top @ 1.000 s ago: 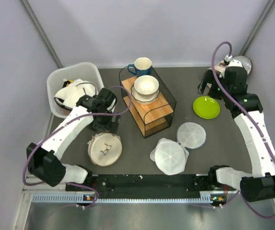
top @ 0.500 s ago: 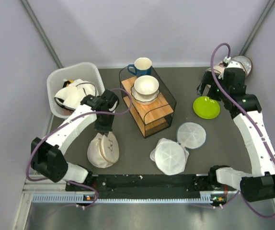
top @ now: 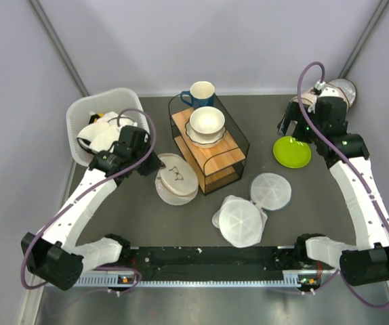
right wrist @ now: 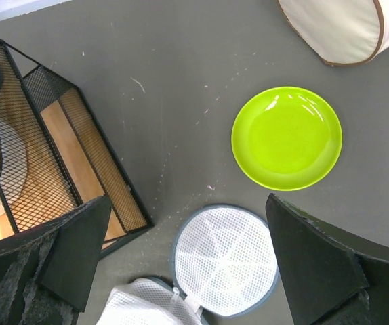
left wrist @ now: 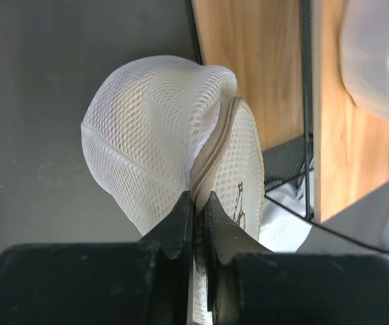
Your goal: Unzip the laundry bag and remove the bra
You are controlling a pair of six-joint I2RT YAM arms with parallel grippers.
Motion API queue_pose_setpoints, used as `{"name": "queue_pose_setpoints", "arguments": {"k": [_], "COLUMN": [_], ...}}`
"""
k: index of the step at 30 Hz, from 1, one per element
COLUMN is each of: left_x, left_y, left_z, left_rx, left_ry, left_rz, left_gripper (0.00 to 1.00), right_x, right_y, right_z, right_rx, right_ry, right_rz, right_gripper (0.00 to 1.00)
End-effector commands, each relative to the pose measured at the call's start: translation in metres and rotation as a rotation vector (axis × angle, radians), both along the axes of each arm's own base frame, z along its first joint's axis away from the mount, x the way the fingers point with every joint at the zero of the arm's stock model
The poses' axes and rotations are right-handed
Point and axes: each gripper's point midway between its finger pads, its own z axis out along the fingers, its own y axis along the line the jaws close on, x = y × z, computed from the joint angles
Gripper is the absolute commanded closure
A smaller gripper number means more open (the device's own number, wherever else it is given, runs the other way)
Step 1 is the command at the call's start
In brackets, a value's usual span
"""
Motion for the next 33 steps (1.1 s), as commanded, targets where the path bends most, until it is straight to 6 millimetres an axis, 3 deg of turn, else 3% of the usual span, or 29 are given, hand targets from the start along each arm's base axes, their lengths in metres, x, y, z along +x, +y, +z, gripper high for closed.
{"name": "queue_pose_setpoints", "arguments": {"k": [1, 2, 5, 6, 9, 10, 13, 19, 22, 25, 26, 27, 29, 30, 33], "left_x": [0.022, 0.02, 0.015, 0.014, 0.016, 0.019, 0.028, 0.033, 0.042, 0.044, 0.043, 0.042, 0.041, 0.039, 0.033], "left_y": [0.006, 0.009, 0.014, 0.016, 0.018, 0.031, 0.035, -0.005, -0.013, -0.016, -0.016, -0.014, -0.004, 0.0, 0.013], "left_z": [0.012, 0.008, 0.005, 0.006, 0.008, 0.003, -0.002, -0.003, -0.015, -0.028, -0.031, -0.033, -0.029, -0.026, 0.002], "left_rx": [-0.138, -0.127, -0.092, -0.078, -0.079, -0.046, -0.056, -0.179, -0.211, -0.227, -0.226, -0.218, -0.171, -0.15, -0.099], "left_ry": [-0.083, -0.075, -0.067, -0.072, -0.106, -0.108, -0.13, -0.079, -0.062, -0.018, -0.005, -0.003, -0.023, -0.032, -0.093], "left_rz": [0.217, 0.224, 0.204, 0.196, 0.112, 0.098, -0.006, -0.249, -0.271, -0.282, -0.278, -0.271, -0.229, -0.215, -0.173], "left_gripper": [0.8, 0.4, 0.1, 0.04, 0.01, 0.03, 0.09, 0.09, 0.1, 0.18, 0.23, 0.41, 0.63, 0.85, 1.0], "right_x": [0.003, 0.003, 0.002, 0.002, 0.0, 0.0, -0.001, -0.004, -0.005, -0.006, -0.007, -0.008, -0.01, -0.011, -0.016], "right_y": [0.005, 0.005, 0.006, 0.006, 0.006, 0.005, 0.005, 0.01, 0.01, 0.01, 0.01, 0.01, 0.009, 0.013, 0.019], "right_z": [0.021, 0.021, 0.021, 0.021, 0.021, 0.021, 0.026, 0.028, 0.028, 0.029, 0.031, 0.032, 0.037, 0.039, 0.047], "right_rx": [0.008, 0.009, 0.013, 0.012, 0.005, -0.005, -0.008, 0.013, 0.018, 0.019, 0.02, 0.02, 0.02, 0.029, 0.041], "right_ry": [-0.076, -0.078, -0.077, -0.077, -0.081, -0.083, -0.094, -0.101, -0.101, -0.104, -0.111, -0.114, -0.128, -0.132, -0.148], "right_rz": [0.028, 0.029, 0.032, 0.033, 0.042, 0.046, 0.05, 0.071, 0.07, 0.071, 0.071, 0.071, 0.072, 0.095, 0.126], "right_gripper": [0.01, 0.01, 0.01, 0.01, 0.01, 0.01, 0.01, 0.01, 0.01, 0.01, 0.01, 0.01, 0.01, 0.01, 0.01]}}
